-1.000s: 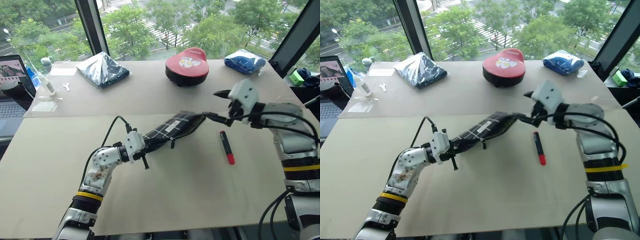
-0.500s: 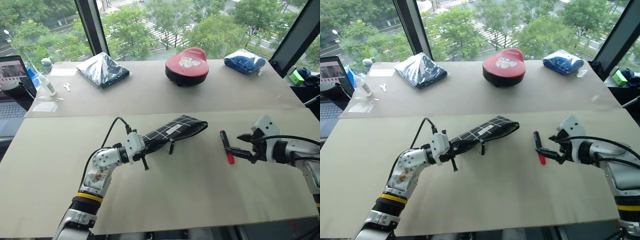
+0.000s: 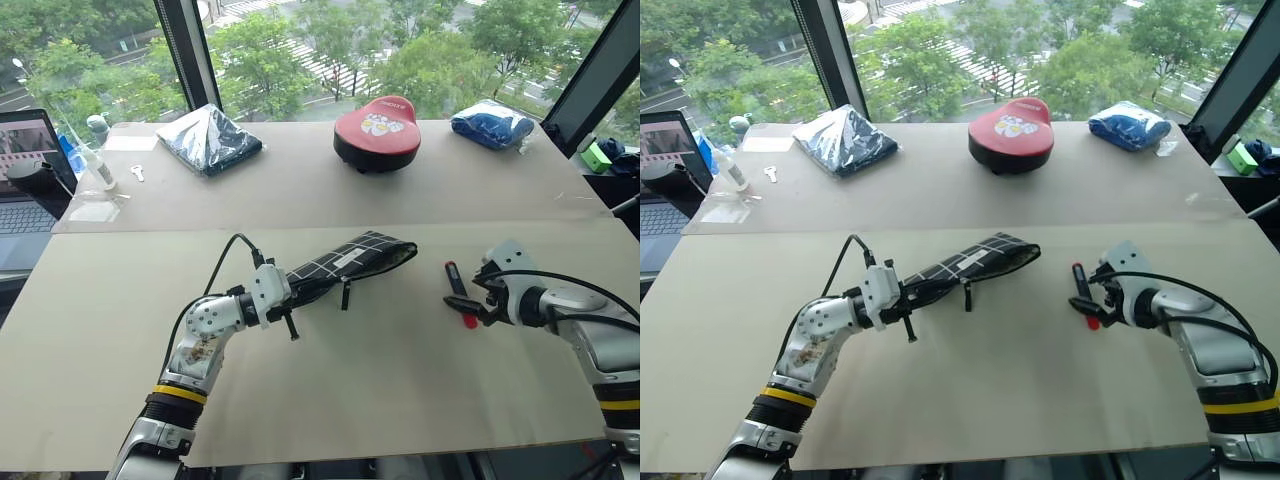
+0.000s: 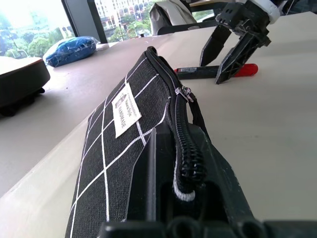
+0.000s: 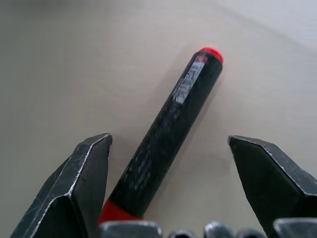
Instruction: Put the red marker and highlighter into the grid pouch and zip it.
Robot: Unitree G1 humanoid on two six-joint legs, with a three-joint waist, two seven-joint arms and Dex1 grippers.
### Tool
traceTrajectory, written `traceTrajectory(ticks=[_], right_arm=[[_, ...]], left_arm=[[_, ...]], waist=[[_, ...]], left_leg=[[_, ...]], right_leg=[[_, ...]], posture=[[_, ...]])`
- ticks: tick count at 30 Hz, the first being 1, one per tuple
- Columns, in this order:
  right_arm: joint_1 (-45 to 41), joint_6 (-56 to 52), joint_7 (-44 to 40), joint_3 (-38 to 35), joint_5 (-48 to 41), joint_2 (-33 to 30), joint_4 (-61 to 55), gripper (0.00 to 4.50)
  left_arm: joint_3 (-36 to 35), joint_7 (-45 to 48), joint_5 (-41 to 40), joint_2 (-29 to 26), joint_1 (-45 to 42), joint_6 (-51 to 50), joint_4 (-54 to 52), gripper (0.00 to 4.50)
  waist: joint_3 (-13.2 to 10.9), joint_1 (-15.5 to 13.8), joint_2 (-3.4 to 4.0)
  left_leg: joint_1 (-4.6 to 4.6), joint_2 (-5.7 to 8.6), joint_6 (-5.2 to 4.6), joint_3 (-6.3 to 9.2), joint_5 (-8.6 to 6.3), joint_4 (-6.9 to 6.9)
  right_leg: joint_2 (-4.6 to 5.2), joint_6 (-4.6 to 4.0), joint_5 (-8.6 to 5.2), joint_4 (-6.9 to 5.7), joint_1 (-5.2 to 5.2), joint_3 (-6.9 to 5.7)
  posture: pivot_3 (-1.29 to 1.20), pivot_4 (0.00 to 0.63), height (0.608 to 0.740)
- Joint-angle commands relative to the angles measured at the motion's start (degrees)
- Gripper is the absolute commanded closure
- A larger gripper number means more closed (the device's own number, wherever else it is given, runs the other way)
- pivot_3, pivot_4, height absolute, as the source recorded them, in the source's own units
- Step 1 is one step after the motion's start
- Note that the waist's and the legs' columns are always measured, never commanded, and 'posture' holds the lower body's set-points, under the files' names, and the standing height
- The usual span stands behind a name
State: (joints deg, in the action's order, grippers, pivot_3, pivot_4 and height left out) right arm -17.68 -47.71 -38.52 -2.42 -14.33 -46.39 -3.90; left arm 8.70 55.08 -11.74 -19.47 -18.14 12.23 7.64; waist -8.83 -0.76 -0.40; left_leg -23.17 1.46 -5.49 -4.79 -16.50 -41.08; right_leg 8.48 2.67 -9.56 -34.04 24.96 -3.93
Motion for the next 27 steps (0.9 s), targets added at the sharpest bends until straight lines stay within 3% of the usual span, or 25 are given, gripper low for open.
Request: traceTrajectory(ticks=[1, 10, 16, 22, 27], right_arm=[[-0.61, -2.43, 3.16, 0.42, 2.28, 0.56, 2.50, 1.04], [-0.94, -2.67, 1.93, -1.00, 0.43, 0.38, 1.13, 3.98], [-3.84, 7.59, 3.37, -3.88, 1.96, 0.55, 0.50, 4.01], [-1.50, 26.05, -7.79, -1.64, 5.91, -9.71, -8.23, 4.01], [-1.58, 28.63, -13.49, 0.10, 4.45, -12.18, -14.81, 4.01]], left_arm=[[-0.61, -0.40, -1.27, 0.26, -0.58, 0.52, -1.50, 4.50], [-0.65, -0.70, -1.25, 0.24, -0.78, 0.65, -1.59, 4.50], [-0.60, -0.67, -1.28, 0.31, -0.91, 0.66, -1.45, 4.50], [-0.52, -0.23, -1.25, 0.29, -1.50, 0.82, -0.71, 4.50], [-0.52, 0.16, -1.33, 0.27, -1.82, 0.98, -0.25, 4.50]], waist=[[0.01, 0.00, -0.02], [0.01, -0.20, -0.02], [0.01, -0.04, -0.01], [-0.01, 0.00, 0.02], [-0.02, 0.06, -0.02]], left_leg=[[0.02, 0.00, 0.00, 0.00, 0.00, 0.00], [0.03, 0.00, -0.09, 0.02, -0.05, -0.18], [0.00, 0.00, -0.09, 0.02, -0.05, -0.18], [-0.11, 0.06, -0.07, 0.00, -0.04, -0.11], [-0.03, -0.01, -0.06, -0.01, -0.03, -0.15]], right_leg=[[0.00, 0.00, 0.00, 0.01, -0.03, 0.00], [0.00, 0.04, 0.02, 0.01, -0.14, 0.00], [0.00, 0.04, 0.02, 0.01, -0.10, 0.00], [-0.05, 0.08, 0.01, 0.00, 0.06, 0.01], [-0.11, 0.09, 0.00, 0.03, -0.05, 0.00]], posture=[[0.00, 0.150, 0.740], [0.00, 0.150, 0.740], [0.00, 0.150, 0.740], [0.00, 0.150, 0.740], [0.00, 0.150, 0.740]])
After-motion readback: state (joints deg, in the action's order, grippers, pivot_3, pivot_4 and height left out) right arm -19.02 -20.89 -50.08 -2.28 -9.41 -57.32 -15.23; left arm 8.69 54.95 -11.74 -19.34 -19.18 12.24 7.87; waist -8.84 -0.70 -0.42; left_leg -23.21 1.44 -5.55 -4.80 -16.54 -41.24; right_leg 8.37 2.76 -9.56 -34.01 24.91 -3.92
